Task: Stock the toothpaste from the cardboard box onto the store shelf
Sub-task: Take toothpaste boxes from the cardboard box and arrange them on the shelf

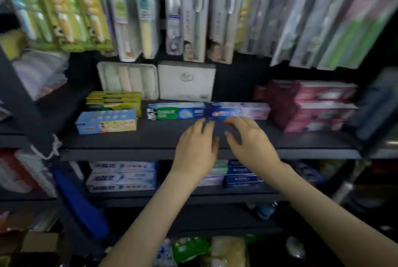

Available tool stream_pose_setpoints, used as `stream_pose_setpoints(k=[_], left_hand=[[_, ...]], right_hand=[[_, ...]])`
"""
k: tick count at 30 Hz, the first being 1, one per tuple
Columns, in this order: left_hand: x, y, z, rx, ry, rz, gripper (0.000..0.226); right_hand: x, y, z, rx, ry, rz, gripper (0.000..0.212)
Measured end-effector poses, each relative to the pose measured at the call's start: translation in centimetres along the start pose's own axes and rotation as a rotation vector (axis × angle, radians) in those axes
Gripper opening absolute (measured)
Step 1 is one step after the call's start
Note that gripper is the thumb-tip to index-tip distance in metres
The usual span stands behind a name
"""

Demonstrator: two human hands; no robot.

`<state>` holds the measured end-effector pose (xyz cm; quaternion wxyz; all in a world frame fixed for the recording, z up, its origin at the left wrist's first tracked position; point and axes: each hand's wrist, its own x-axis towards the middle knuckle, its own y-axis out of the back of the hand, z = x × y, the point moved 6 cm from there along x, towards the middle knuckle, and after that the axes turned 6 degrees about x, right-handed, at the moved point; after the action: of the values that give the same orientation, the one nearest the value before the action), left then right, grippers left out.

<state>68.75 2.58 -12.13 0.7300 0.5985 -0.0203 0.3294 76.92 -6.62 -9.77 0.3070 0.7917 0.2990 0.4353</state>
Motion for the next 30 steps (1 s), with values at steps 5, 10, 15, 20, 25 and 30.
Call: stream_pose_setpoints(k=[5,10,15,20,25,30], left_hand=[[-1.1,-3.8,20.1,-0.13,-0.205,-0.042,0.045],[-3.1,-8.4,42.5,-0.177,-0.386,-0.162,0.048],[-4.1,-12.5,60.2,-0.248,-0.513,-0.295,0.047],[-3.5,-16.5,70.7,-0.184,-0.616,-0.366,0.048],[-0.8,-21.6,77.3,-0.076,-0.658,-0.416,0.054],[2.3,-28.8,83.9,0.006,-0.65,-0.446,0.063]], right_hand=[[-11.0,16.2,9.8,-0.161,-0.092,0.086,0.026],[-24.2,32.6,19.8,-0.291,-0.24,0.136,0.027],[-35.9,46.0,27.7,-0.352,-0.432,0.143,0.03],[-43.6,54.8,35.2,-0.413,-0.581,0.201,0.032],[-47.4,59.9,42.9,-0.435,-0.617,0.219,0.034],[-47.0,63.8,52.9,-0.447,-0.566,0.173,0.037]])
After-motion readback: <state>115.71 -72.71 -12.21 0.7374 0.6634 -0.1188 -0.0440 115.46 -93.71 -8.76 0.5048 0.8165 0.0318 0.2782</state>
